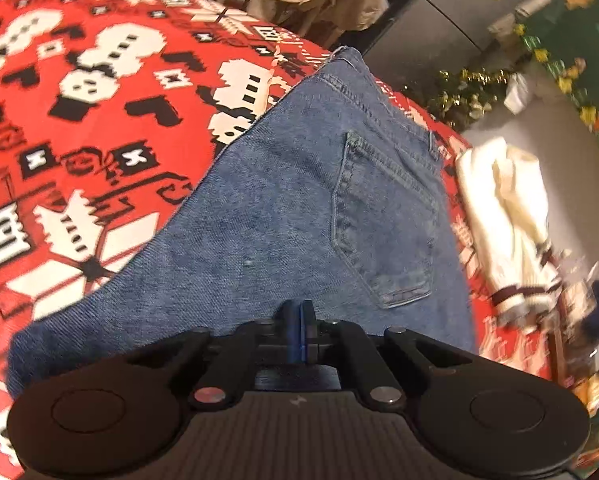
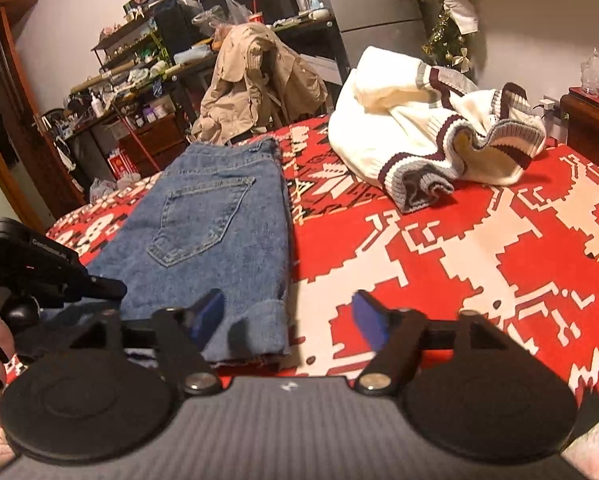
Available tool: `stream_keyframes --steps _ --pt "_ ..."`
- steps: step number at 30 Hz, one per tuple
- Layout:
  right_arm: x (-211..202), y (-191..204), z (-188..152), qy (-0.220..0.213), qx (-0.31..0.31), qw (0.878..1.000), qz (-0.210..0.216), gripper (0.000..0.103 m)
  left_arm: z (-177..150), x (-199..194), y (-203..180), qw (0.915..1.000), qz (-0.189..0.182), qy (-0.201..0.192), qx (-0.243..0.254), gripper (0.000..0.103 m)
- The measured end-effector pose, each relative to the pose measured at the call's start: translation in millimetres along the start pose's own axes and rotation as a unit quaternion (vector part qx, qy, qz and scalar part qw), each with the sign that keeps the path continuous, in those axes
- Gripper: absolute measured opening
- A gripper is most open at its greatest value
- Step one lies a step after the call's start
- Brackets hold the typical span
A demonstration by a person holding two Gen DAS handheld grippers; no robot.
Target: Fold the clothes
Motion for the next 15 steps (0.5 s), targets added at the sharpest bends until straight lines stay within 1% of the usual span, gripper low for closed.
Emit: stream_keyframes --steps 1,2,3,4,6,7,8,9,11,15 --pt "0 -1 1 -0.003 0.002 1.0 0.001 0.089 3 -5 -5 0.9999 -0.002 -0.013 0.002 0.02" --pt "-2 -2 2 -0.009 0.005 1.0 0.002 0.092 6 -10 -10 0.9996 -0.003 -0.028 0.005 0.024" --pt "-3 -3 3 -0.015 0.008 1.0 0.003 0.097 10 -15 -16 0.999 -0.004 -0.042 0.015 0.024" --pt "-4 -4 5 -0.018 0.012 1.0 0.005 0.1 15 -20 -23 0.9979 0.003 -0.058 0.029 0.024" --pt "-6 -6 7 -0.025 0.021 0.999 0.008 0.102 26 -25 -35 0.9945 0.024 -0.086 0.055 0.024" --pt "-6 -7 8 -0.028 0.025 0.999 0.01 0.102 31 -21 -38 0.9932 0.039 -0.087 0.067 0.024" --pt "-6 -8 9 -0.028 0.029 0.999 0.012 0.102 37 -17 -41 0.9916 0.055 -0.087 0.079 0.014" --pt "-5 -9 10 -0.028 0.033 0.999 0.014 0.102 42 -11 -41 0.9906 0.068 -0.085 0.083 0.001" --pt "-5 -11 11 -0.028 0.039 0.999 0.018 0.102 53 1 -39 0.9883 0.094 -0.079 0.09 0.001" --pt "-5 -11 13 -0.03 0.048 0.998 0.03 0.102 60 23 -33 0.9905 0.097 -0.056 0.079 0.001"
Point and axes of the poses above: each gripper's, at about its wrist camera, not at the fingertips, and x roughly the way its jaws point, y to its left, z to its top, the point moved 7 cm from there along x, roughly the way its jaws point, and after that the axes turned 8 degrees about z, right-handed, at the moved point
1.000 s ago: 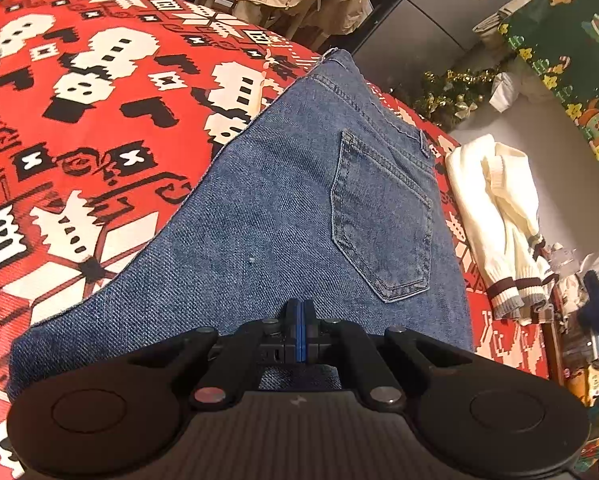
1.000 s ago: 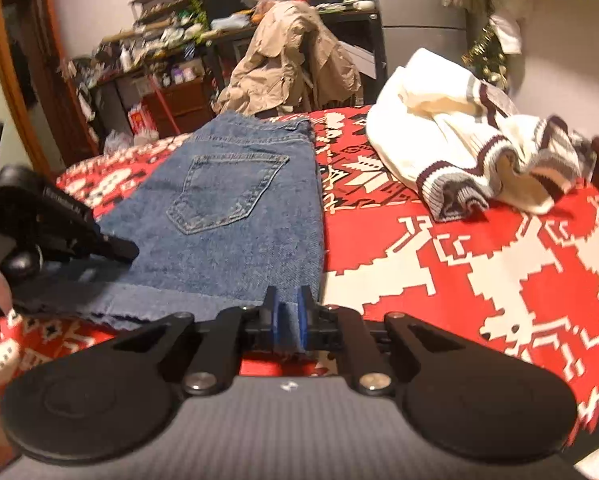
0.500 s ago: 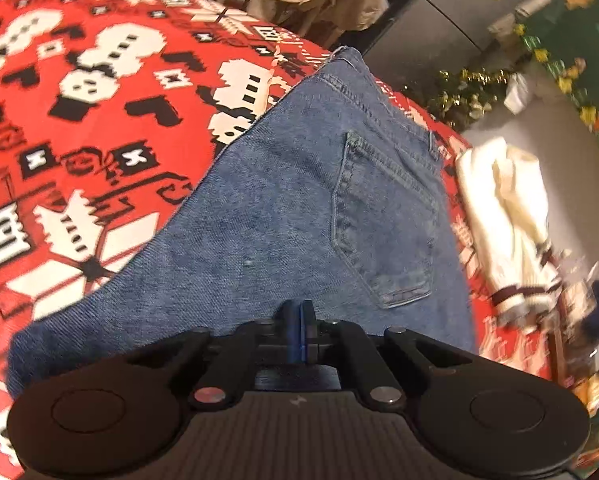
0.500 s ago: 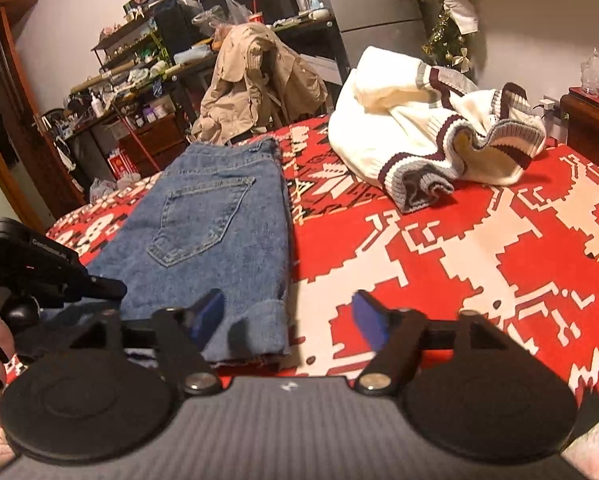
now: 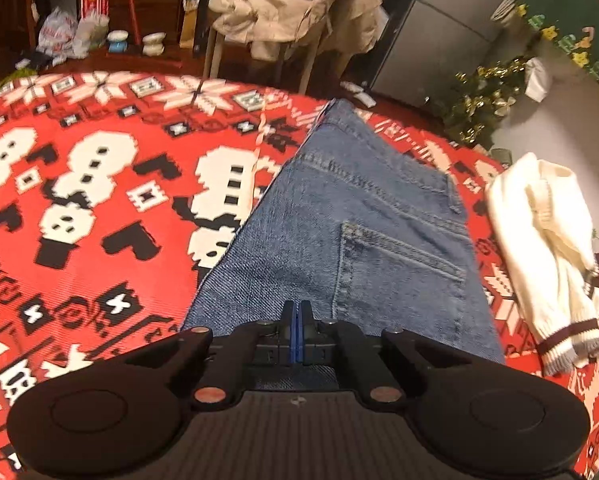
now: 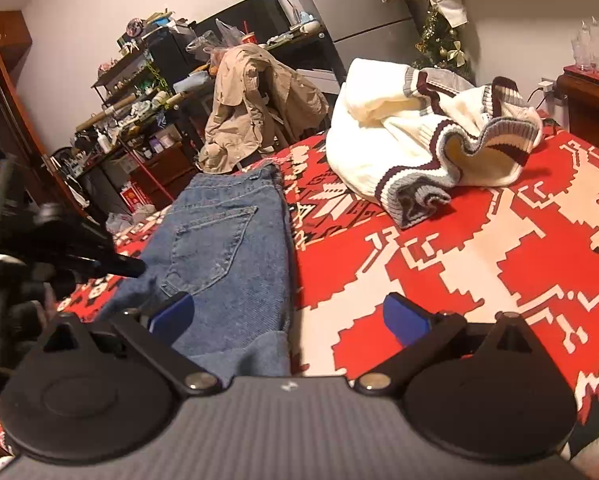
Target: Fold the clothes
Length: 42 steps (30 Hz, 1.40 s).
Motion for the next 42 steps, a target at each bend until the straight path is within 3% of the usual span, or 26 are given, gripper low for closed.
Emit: stream_keyframes --steps 8,11,13,16,19,24,28,31,37,42 --pt "0 -2 2 0.005 0.003 1.0 0.011 0.101 -6 12 5 0.9996 -0.014 0.014 -0.022 0.002" --pt "2 5 9 0.021 -0.008 1.0 0.021 0.081 -7 11 9 0.9987 -0.029 0.021 -0.035 0.002" --pt "6 12 14 0.033 -0.024 0.999 0.028 0.056 -8 10 12 0.9983 -0.036 0.023 -0.04 0.002" --pt "23 28 27 0.06 -0.081 0.994 0.031 0.031 -10 10 14 0.9977 -0.041 0.025 -0.047 0.002" --pt "43 47 44 0.086 -0.139 0.986 0.039 0.019 -10 12 16 0.9966 -0.046 0.032 -0.061 0.003" --pt "98 79 79 0.113 -0.18 0.975 0.071 0.013 -9 15 21 0.9942 -0.06 0.038 -0.08 0.003" --pt "155 104 88 0.151 -0.16 0.971 0.098 0.006 -9 16 24 0.9925 -0.072 0.04 -0.09 0.003" --pt "195 118 89 0.175 -0.147 0.968 0.105 0.003 -9 17 27 0.9904 -0.082 0.043 -0.103 0.003" --pt "251 142 74 0.213 -0.197 0.951 0.109 0.003 -12 16 29 0.9901 -0.093 0.031 -0.101 0.003" --pt "285 134 56 0.237 -0.23 0.939 0.091 0.0 -14 17 33 0.9867 -0.11 0.028 -0.116 0.003"
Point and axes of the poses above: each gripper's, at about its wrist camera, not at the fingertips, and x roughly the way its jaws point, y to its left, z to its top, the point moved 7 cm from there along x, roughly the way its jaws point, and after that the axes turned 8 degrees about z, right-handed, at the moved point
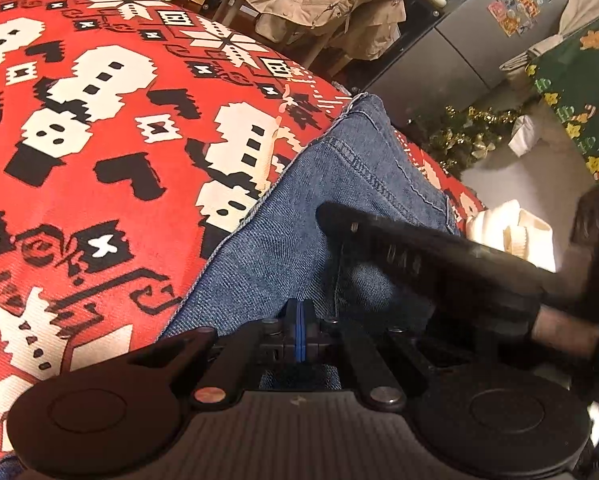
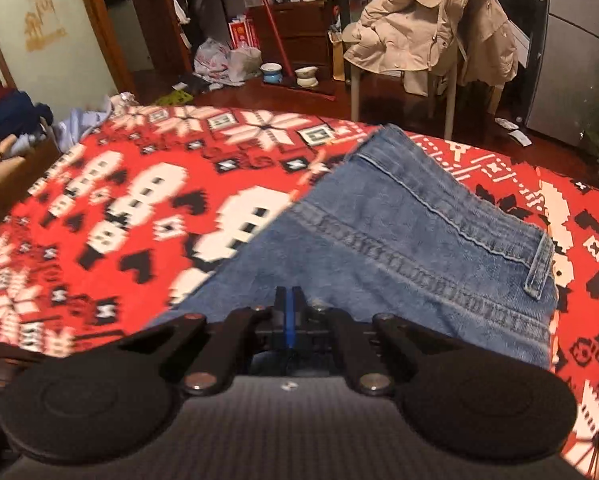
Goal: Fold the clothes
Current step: 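Close the right gripper on the waistband while the left gripper holds the shorts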
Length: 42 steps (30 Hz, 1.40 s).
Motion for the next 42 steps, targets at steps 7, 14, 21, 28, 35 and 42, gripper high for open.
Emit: stream_keyframes --steps 7,14,21,28,35,42 --pt "10 -19 20 -0.014 0.037 0.999 -0.002 0.0 -2 -1 4 0.9998 -0.015 -0.008 -0.013 0.004" --pt "-18 -28 44 -0.04 0.062 0.997 0.024 0.002 -1 0 3 0.9999 -0.012 -0.006 -0.01 0.003" --pt "5 -67 57 -0.026 0.099 0.995 -0.014 0.002 -2 -1 2 0.9999 -0.01 -0.006 -0.007 0.003" --pt "23 -86 50 -0.02 0.107 0.994 -0.028 0.0 -5 -2 1 0.9999 -0.009 -0.01 0.003 0.004" --pt "-7 -81 43 -0.045 0.119 0.992 0.01 0.003 -4 -1 1 0.9999 -0.01 -0.006 0.002 0.003" --pt "-24 -72 -2 -0.008 0.111 0.993 0.022 0.0 -4 -1 -1 0.9999 -0.004 -0.008 0.013 0.004"
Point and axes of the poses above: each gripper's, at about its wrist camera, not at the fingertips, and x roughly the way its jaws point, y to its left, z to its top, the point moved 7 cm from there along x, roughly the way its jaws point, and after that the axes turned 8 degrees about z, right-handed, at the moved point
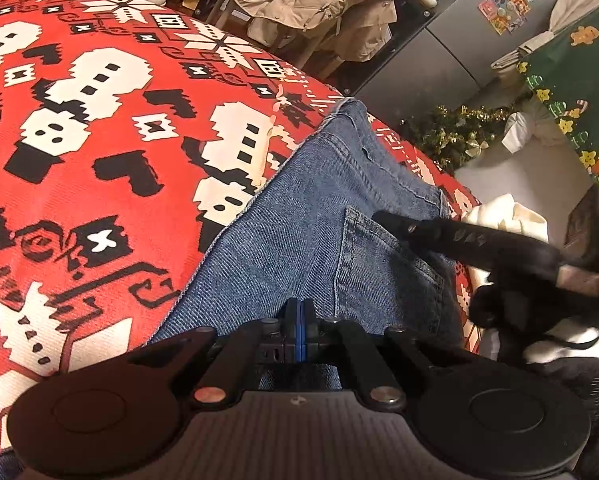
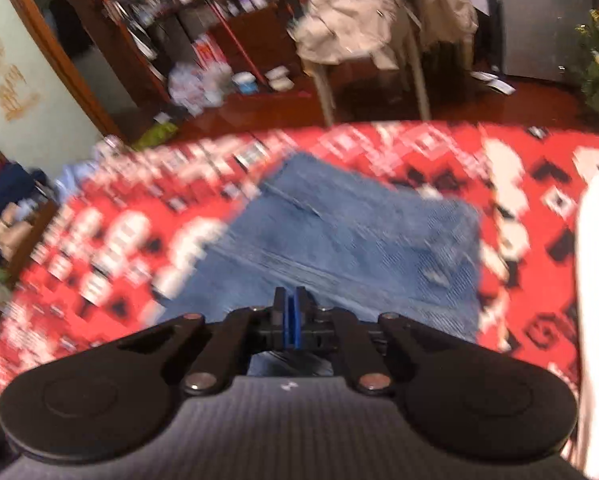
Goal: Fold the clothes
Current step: 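Close the right gripper on the waistband while the left gripper holds the shorts, then open both grippers and release the folded denim shorts on the bedspread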
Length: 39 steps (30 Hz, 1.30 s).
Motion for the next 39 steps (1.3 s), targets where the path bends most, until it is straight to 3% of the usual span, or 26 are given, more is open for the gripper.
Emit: stream_keyframes --steps 7,11,14,23,30,33,36,39 --pt "-17 -30 -6 -0.009 0.005 1.0 -0.017 0.0 1 1 3 1.0 -0.004 0.003 -0.008 0.004" --pt "-48 -47 -9 -0.025 0.038 0.999 -0.028 0.0 1 0 4 0.9999 -0.009 0.002 -0.009 0.004" --pt "-69 -56 -11 -0.045 0.053 0.997 -0.026 0.006 0 0 3 0.9999 -0.009 0.002 -0.009 0.004" --pt "-70 -80 -28 -0.037 0.074 0.995 -0.055 0.009 0 -1 -2 0.9999 0.007 0.0 0.013 0.003" --pt "-62 -53 -1 -0.054 0.052 0.997 -0.029 0.009 -1 -2 -1 1.0 0.006 0.0 0.006 0.004" --pt "-49 -59 13 -0.057 0.066 0.996 -0.032 0.008 -1 -2 -1 1.0 0.003 0.0 0.006 0.004" --pt "-37 -75 16 -0.045 0.068 0.995 -0.058 0.0 -1 -1 0 1.0 -0.001 0.001 0.004 0.004" --pt "-39 -80 14 -0.046 0.075 0.995 -0.047 0.0 0 -1 1 1.0 -0.006 0.002 0.003 0.004"
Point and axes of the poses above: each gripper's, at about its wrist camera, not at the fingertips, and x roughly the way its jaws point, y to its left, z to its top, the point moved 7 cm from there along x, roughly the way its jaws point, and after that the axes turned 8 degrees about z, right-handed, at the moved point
